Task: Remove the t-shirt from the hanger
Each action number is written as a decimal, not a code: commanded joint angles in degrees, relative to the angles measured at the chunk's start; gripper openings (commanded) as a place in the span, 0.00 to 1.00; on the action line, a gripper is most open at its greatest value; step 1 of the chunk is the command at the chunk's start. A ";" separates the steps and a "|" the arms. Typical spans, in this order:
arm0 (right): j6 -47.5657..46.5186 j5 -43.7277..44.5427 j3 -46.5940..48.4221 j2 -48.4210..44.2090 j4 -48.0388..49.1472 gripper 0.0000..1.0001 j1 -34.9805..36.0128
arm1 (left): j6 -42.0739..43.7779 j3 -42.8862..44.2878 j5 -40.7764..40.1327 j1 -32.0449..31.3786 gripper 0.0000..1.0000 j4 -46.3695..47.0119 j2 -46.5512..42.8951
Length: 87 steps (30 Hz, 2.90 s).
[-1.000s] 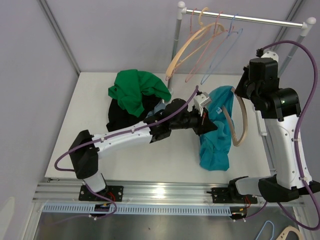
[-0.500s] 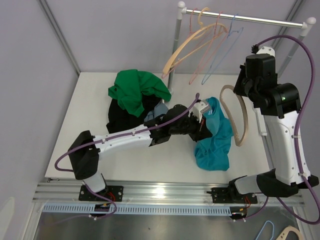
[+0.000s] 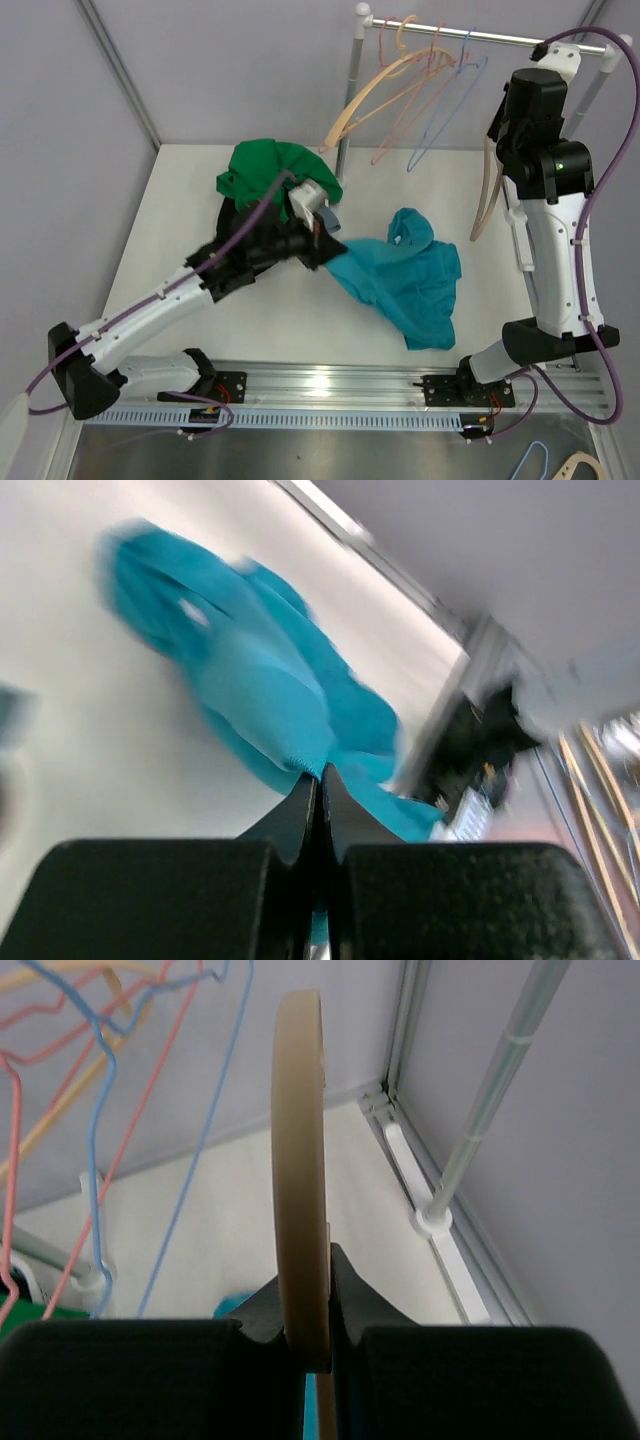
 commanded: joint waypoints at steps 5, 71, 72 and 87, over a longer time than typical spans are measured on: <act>-5.60 -5.79 3.73 3.93 19.23 0.00 -3.85 | -5.33 17.86 5.83 20.79 0.01 -11.17 1.28; -0.68 -24.70 5.07 20.38 33.48 0.00 -12.73 | -29.58 7.42 -17.65 36.79 0.01 11.41 33.89; -0.77 -24.62 3.76 19.68 33.48 0.00 -12.73 | -29.58 7.25 -17.39 36.79 0.01 11.50 33.89; -1.04 -24.17 -4.25 12.03 34.18 0.66 -12.73 | -26.51 6.19 -18.60 36.79 0.53 12.03 28.01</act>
